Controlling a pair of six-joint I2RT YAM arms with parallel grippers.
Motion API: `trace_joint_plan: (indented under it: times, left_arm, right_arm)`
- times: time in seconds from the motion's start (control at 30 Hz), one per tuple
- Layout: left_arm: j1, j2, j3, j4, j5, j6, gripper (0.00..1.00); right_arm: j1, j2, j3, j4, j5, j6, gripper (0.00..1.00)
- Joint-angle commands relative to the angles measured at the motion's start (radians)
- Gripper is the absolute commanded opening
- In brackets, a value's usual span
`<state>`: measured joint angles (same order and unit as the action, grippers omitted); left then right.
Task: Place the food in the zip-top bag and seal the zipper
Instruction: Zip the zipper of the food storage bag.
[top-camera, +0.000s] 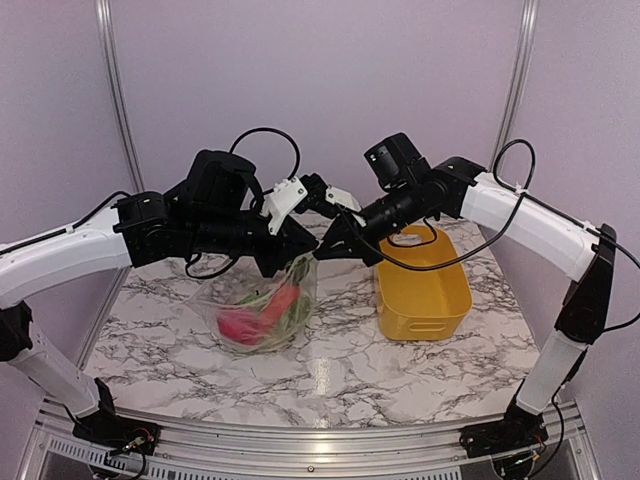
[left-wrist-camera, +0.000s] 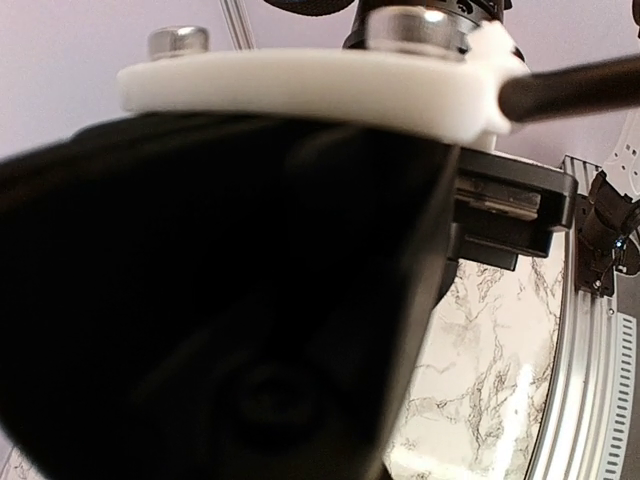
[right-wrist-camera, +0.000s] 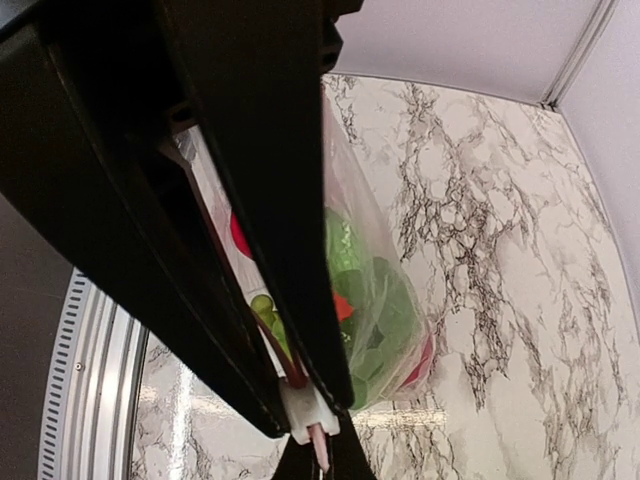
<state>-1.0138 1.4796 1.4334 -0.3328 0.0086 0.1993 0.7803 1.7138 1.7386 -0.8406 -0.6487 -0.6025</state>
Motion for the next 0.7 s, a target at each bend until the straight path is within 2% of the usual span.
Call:
trace_joint_plan:
  times: [0.0,0.17,0.43,0.67]
  left_arm:
    - [0.003,0.014,0.079,-0.136,-0.016,-0.010,0.00]
    - [0.003,-0.004,0.099,-0.240,-0.031,-0.020,0.00]
    - [0.004,-0.103,0.016,-0.294,-0.111,-0.031,0.00]
    - [0.004,-0.203,-0.057,-0.357,-0.152,-0.068,0.01]
  right_arm:
    - [-0.032,-0.030,0.016,0.011,-0.039,-0.007,0.00]
    - [-0.062,-0.040,0.012,0.011,-0.049,-0.029,0.00]
    - [-0.100,-0.058,-0.027,-0.003,-0.037,-0.058,0.00]
    - [-0.188,-0.056,-0.042,-0.004,-0.034,-0.067,0.00]
